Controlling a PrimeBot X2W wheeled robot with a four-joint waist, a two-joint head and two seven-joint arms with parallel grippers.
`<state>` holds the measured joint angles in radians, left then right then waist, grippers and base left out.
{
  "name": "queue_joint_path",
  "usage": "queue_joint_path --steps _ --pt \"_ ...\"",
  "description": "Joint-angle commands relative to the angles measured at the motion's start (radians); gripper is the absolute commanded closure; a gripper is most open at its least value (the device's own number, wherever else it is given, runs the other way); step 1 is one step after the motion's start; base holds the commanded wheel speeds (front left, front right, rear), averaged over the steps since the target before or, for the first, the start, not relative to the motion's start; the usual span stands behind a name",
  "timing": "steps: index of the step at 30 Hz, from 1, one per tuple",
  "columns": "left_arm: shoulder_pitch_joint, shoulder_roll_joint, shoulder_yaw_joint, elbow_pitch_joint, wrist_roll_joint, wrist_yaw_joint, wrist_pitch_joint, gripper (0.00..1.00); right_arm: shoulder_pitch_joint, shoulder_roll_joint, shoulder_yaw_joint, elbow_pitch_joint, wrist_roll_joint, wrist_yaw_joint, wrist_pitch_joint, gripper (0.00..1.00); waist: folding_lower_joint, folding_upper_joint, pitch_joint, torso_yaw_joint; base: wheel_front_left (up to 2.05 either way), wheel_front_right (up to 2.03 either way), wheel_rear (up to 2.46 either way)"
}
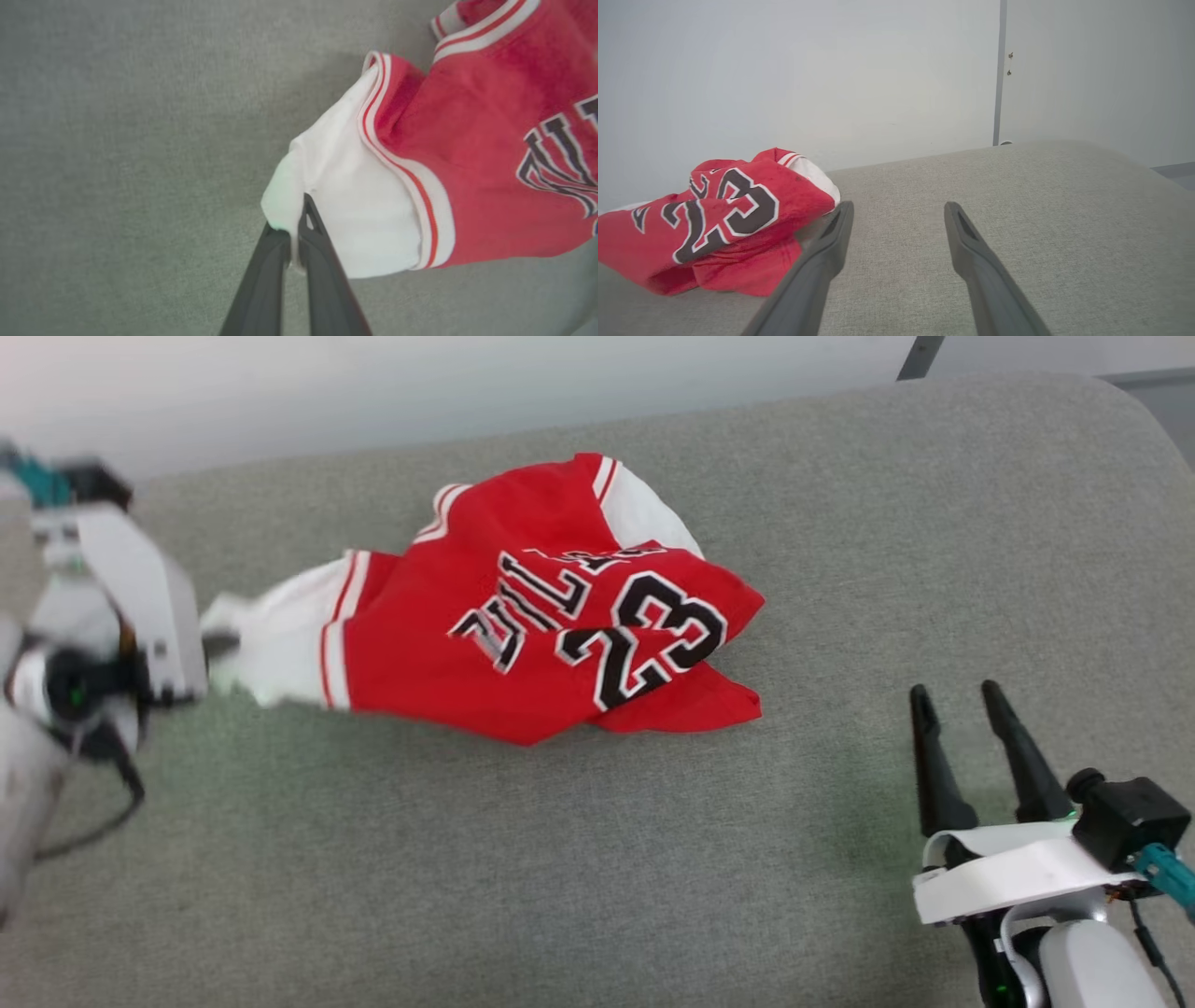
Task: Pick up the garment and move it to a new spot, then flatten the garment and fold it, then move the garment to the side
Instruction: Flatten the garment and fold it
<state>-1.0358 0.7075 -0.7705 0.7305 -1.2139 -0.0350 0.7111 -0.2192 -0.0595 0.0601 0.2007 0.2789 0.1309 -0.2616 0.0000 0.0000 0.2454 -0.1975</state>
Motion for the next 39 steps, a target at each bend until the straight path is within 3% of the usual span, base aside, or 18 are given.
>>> queue_joint_path --steps 1,6,7,8,9,15,21,26,30,35,39 --pt "0.033 0.009 -0.004 0.01 -0.004 0.006 -0.006 1.0 0.004 -0.008 -0.008 -0.004 -0.003 0.0 -0.005 0.0 0.0 0.0 0.01 -0.011 0.0 0.0 0.0" --pt "0.106 0.007 -0.002 0.032 -0.023 0.0 -0.031 1.0 0.016 -0.022 -0.023 -0.005 -0.009 0.0 -0.005 0.0 0.0 0.0 0.011 -0.013 0.0 0.0 0.0" --pt "0.116 0.001 0.004 0.033 -0.03 -0.006 -0.043 0.93 0.018 -0.028 -0.024 -0.004 -0.011 0.0 -0.005 0.0 0.0 0.0 0.01 -0.01 0.0 0.0 0.0" --pt "0.123 -0.004 0.01 0.031 -0.034 -0.012 -0.061 0.52 0.016 -0.034 -0.021 -0.003 -0.013 0.0 -0.005 0.0 0.0 0.0 0.009 -0.006 0.0 0.0 0.0" --pt "0.129 -0.01 0.015 0.031 -0.035 -0.016 -0.083 0.0 0.012 -0.042 -0.017 -0.001 -0.015 0.0 -0.004 0.0 0.0 0.0 0.006 0.0 0.0 0.0 0.0" --pt "0.171 -0.027 0.031 -0.011 -0.008 -0.047 -0.247 0.0 -0.044 -0.118 0.045 0.028 -0.021 0.0 0.028 0.0 0.0 0.0 -0.012 0.053 0.0 0.0 0.0" --pt "0.261 -0.048 0.052 -0.173 0.073 -0.054 -0.563 0.0 -0.146 -0.238 0.114 0.04 0.056 0.0 0.176 0.0 0.0 0.0 -0.022 0.144 0.0 0.0 0.0" --pt "0.388 -0.075 0.041 -0.333 0.157 -0.002 -0.786 0.0 -0.268 -0.376 0.217 0.057 0.146 0.0 0.387 0.0 0.0 0.0 -0.009 0.235 0.0 0.0 0.0" --pt "0.486 -0.113 0.041 -0.417 0.215 0.071 -0.927 0.0 -0.38 -0.465 0.276 0.089 0.282 0.0 0.554 0.0 0.0 0.0 0.019 0.312 0.0 0.0 0.0" --pt "0.564 -0.188 0.062 -0.479 0.303 0.12 -0.975 0.0 -0.512 -0.557 0.339 0.179 0.414 0.0 0.725 0.0 0.0 0.0 0.059 0.412 0.0 0.0 0.0" --pt "0.616 -0.262 0.142 -0.536 0.429 0.14 -0.976 0.0 -0.609 -0.605 0.385 0.27 0.475 0.0 0.832 0.0 0.0 0.0 0.096 0.48 0.0 0.0 0.0"
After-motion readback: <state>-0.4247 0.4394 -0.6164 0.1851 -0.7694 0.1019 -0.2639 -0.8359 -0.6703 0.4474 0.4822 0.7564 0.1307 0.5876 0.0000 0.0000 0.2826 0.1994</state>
